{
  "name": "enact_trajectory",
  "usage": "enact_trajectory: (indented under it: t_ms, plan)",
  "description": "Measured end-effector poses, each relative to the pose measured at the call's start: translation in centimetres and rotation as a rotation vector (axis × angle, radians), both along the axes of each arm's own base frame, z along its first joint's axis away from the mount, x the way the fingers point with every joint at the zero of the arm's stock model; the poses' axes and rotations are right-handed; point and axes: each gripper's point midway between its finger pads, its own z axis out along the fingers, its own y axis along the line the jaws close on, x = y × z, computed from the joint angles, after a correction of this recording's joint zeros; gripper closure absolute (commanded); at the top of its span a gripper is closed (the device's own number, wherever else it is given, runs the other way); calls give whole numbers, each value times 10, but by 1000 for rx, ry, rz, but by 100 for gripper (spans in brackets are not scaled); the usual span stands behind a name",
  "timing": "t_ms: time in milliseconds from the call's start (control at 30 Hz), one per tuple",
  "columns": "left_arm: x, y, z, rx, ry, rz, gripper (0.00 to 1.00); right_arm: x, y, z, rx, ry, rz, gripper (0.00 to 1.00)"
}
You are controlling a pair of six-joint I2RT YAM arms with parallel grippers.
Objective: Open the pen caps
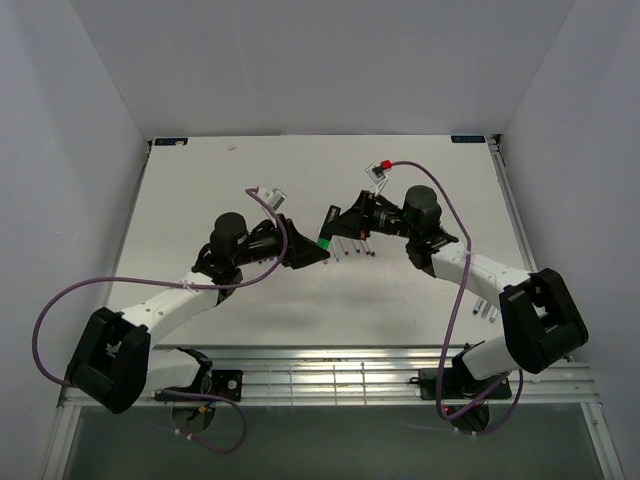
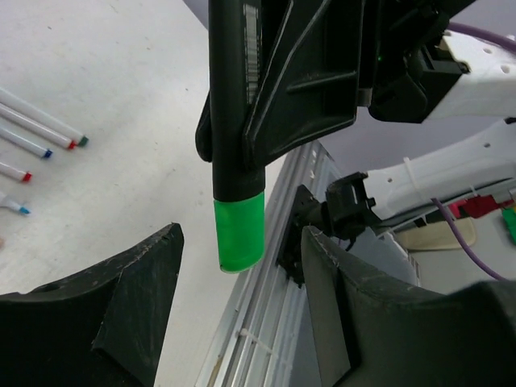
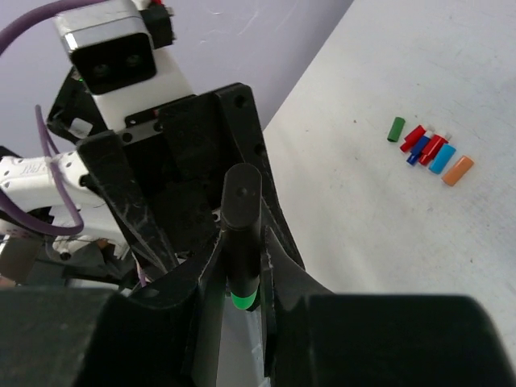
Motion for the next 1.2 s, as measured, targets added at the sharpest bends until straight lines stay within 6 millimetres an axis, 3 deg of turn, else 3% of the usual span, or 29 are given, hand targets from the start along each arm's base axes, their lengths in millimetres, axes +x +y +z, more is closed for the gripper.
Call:
enact_trajectory:
  t_ms: [167, 267, 467, 667, 800, 1200]
  plan:
    - [-15, -6, 2, -49, 28, -96, 39, -5, 2, 10, 46, -29, 32, 92]
    - [-21, -7, 6, -75, 30, -127, 49, -7, 3, 7, 61, -18, 51, 92]
    - [-24, -8, 5, -96, 70, -153, 68, -16, 2, 8, 91, -15, 92, 92]
    - [-25, -8, 6, -113, 100, -158, 79, -20, 1, 10, 103, -30, 107, 92]
    - [-25, -8, 8, -125, 113, -158, 100, -21, 1, 12, 113, -50, 112, 92]
    - [-31, -6, 10, -173, 149, -148, 100, -24, -3, 16, 189, -92, 78, 92]
